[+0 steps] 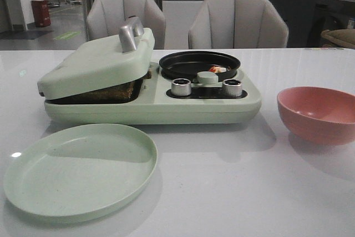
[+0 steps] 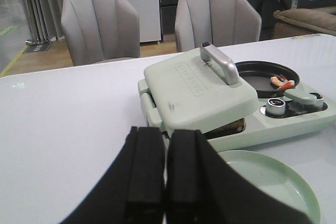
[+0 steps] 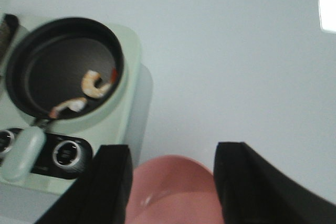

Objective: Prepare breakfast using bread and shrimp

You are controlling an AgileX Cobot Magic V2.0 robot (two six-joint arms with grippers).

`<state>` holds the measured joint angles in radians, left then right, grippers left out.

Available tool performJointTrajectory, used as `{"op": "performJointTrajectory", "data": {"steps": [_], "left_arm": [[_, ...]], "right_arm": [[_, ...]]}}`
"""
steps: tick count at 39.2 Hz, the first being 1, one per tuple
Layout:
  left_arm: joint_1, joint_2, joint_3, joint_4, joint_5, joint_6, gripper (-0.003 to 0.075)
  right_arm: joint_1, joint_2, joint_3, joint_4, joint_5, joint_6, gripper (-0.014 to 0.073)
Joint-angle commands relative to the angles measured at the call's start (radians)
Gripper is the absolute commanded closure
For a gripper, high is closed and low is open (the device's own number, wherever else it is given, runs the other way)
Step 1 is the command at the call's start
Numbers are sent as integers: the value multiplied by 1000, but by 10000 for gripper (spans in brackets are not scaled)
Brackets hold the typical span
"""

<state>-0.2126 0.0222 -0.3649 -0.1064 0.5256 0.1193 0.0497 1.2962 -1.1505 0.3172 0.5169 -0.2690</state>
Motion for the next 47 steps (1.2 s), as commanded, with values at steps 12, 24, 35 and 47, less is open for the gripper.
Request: {"op": "performJointTrajectory", "data": {"steps": [12,24,35,47], "left_arm": [[-5,12,-27,-10,-84,-9,606],[-5,12,-27,-10,-84,-9,607],[-5,12,-27,-10,-84,-9,606],[-5,12,-27,-10,-84,-9,607]], "right_arm": [[155,-366,340,1,-444,-31,129],[215,-668,591,-5,-479,-31,131],[215,-1007,812,26,-479,-31,261],[215,-1105,913,26,-488,-31,297]]}}
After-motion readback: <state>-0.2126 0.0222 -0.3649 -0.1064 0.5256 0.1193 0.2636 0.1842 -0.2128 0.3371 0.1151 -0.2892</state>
